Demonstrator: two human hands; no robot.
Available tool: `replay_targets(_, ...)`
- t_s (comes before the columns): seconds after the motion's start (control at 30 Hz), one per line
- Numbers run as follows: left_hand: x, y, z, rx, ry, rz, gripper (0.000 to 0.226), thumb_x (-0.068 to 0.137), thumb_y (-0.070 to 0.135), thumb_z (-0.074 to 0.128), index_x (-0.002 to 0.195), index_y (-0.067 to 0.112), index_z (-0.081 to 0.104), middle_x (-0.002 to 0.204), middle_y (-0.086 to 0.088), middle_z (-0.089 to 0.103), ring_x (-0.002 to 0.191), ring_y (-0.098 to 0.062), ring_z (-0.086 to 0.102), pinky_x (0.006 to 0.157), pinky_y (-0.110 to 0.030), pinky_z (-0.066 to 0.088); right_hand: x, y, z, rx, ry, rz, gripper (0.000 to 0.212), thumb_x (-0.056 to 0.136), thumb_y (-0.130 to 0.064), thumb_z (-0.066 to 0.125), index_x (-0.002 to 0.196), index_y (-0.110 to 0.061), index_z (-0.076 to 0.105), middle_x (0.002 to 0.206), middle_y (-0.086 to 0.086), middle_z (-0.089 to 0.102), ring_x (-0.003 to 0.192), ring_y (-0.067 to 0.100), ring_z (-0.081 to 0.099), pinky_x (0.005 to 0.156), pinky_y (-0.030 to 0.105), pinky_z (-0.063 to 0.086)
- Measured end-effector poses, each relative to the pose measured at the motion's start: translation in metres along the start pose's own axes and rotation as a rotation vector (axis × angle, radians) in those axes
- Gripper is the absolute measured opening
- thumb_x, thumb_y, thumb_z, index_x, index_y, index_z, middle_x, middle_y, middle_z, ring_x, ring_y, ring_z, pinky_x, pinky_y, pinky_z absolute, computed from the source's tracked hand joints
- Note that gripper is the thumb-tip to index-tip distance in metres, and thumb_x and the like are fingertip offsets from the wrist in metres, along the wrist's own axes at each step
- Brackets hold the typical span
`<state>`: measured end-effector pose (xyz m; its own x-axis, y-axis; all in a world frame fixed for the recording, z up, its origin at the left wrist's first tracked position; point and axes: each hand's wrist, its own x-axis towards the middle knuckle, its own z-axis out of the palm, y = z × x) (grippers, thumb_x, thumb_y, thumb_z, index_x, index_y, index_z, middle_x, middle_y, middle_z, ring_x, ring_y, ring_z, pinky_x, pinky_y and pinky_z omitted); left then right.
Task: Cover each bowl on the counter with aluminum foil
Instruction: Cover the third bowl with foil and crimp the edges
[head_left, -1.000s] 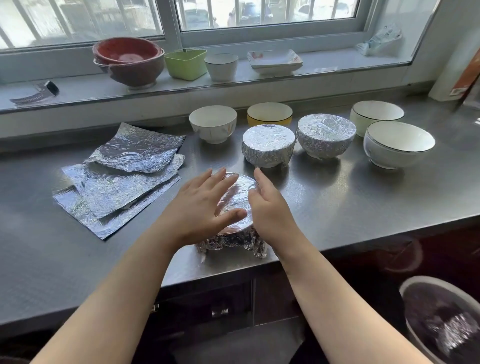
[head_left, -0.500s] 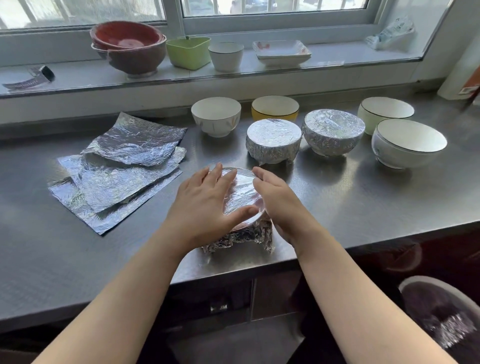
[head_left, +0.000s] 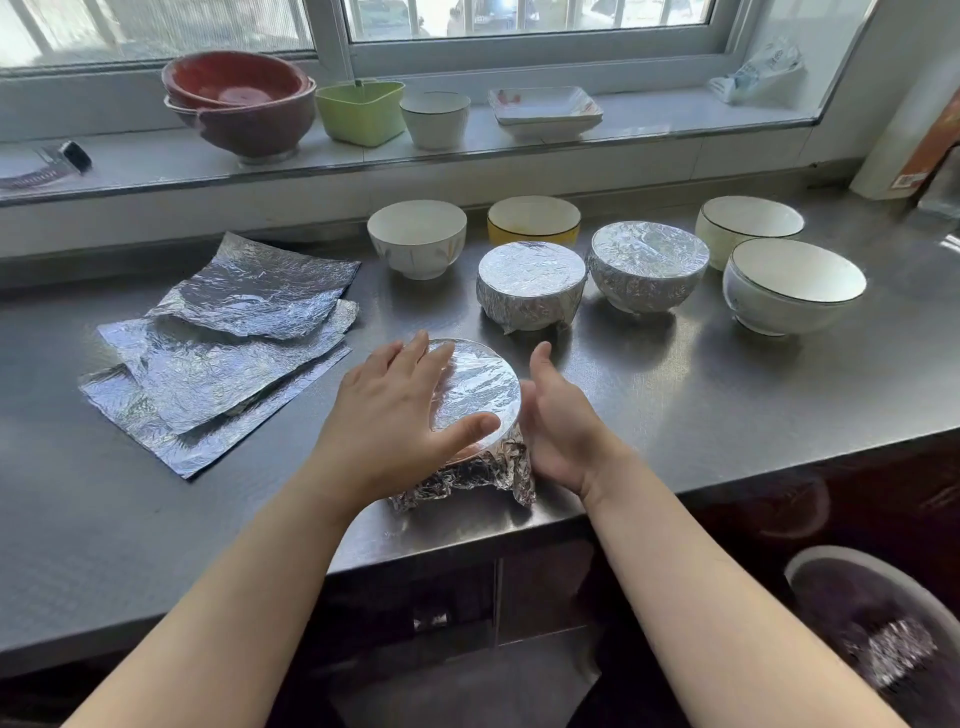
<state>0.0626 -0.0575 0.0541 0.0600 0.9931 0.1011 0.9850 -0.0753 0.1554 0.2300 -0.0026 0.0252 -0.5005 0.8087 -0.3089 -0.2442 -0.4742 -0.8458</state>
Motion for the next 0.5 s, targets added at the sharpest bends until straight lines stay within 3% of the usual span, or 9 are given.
replay_targets(0.07,0.0,0.001,0.0,0.0,-0.001,-0.006,0.124,0.053,0.098,-0.01,0.154,0.031,0.018,0.163,0.002,0.014,0.149,-0.019,0.01,0.118,-0.042,0.013,-0.002,-0.005,-0.004,-0.026,0.081,-0.004,0.083,0.099,-0.062,0.012,0.129,0.001,0.058,0.128,0.021,0.062,0.118,0.03,0.061,0.099,0.038,0.048)
replay_targets(0.13,-0.001,0.003,-0.001,0.007,-0.011,-0.025,0.121,0.056,0.097,-0.008,0.154,0.031,0.017,0.164,0.001,0.012,0.149,-0.02,0.009,0.118,-0.042,0.012,-0.007,-0.012,-0.007,-0.175,0.265,-0.07,0.063,0.104,-0.047,0.029,0.131,0.005,0.052,0.138,0.022,0.054,0.128,0.034,0.052,0.106,0.041,0.043)
replay_targets(0.2,-0.001,0.008,-0.001,0.013,-0.016,-0.051,0.116,0.059,0.094,-0.005,0.154,0.03,0.016,0.164,0.001,0.01,0.149,-0.021,0.008,0.117,-0.043,0.011,-0.011,-0.017,-0.012,-0.322,0.441,-0.239,0.043,0.102,-0.026,0.043,0.12,0.012,0.051,0.129,0.02,0.059,0.132,0.041,0.044,0.113,0.051,0.034)
replay_targets(0.23,-0.002,0.01,-0.001,0.018,-0.016,-0.067,0.113,0.061,0.092,-0.005,0.154,0.03,0.016,0.164,0.0,0.009,0.149,-0.021,0.007,0.117,-0.043,0.011,-0.016,-0.019,-0.009,-0.367,0.485,-0.32,0.036,0.101,-0.019,0.043,0.121,0.009,0.053,0.123,0.011,0.061,0.132,0.036,0.046,0.114,0.046,0.034)
replay_targets(0.33,-0.003,0.019,0.002,0.028,0.011,-0.116,0.103,0.07,0.082,-0.009,0.153,0.029,0.019,0.163,-0.003,0.011,0.148,-0.024,0.009,0.116,-0.044,0.012,-0.038,-0.02,0.016,-0.439,0.414,-0.45,0.045,0.103,-0.011,0.037,0.148,-0.007,0.036,0.148,-0.002,0.044,0.139,0.009,0.036,0.116,0.024,0.027)
replay_targets(0.4,-0.003,0.024,0.005,0.019,0.036,-0.158,0.087,0.08,0.068,-0.006,0.153,0.028,0.021,0.163,-0.005,0.013,0.148,-0.026,0.01,0.116,-0.043,0.012,-0.042,-0.011,0.03,-0.547,0.337,-0.449,0.048,0.103,-0.01,0.036,0.151,-0.009,0.029,0.155,-0.001,0.035,0.142,0.007,0.03,0.118,0.023,0.022)
replay_targets(0.5,-0.004,0.028,0.007,0.003,0.03,-0.205,0.059,0.097,0.045,0.016,0.153,0.027,0.02,0.164,-0.005,0.011,0.148,-0.026,0.008,0.116,-0.042,0.011,-0.036,0.0,0.038,-0.637,0.333,-0.397,0.051,0.103,-0.011,0.035,0.153,-0.009,0.025,0.158,0.002,0.029,0.145,0.009,0.026,0.118,0.024,0.019)
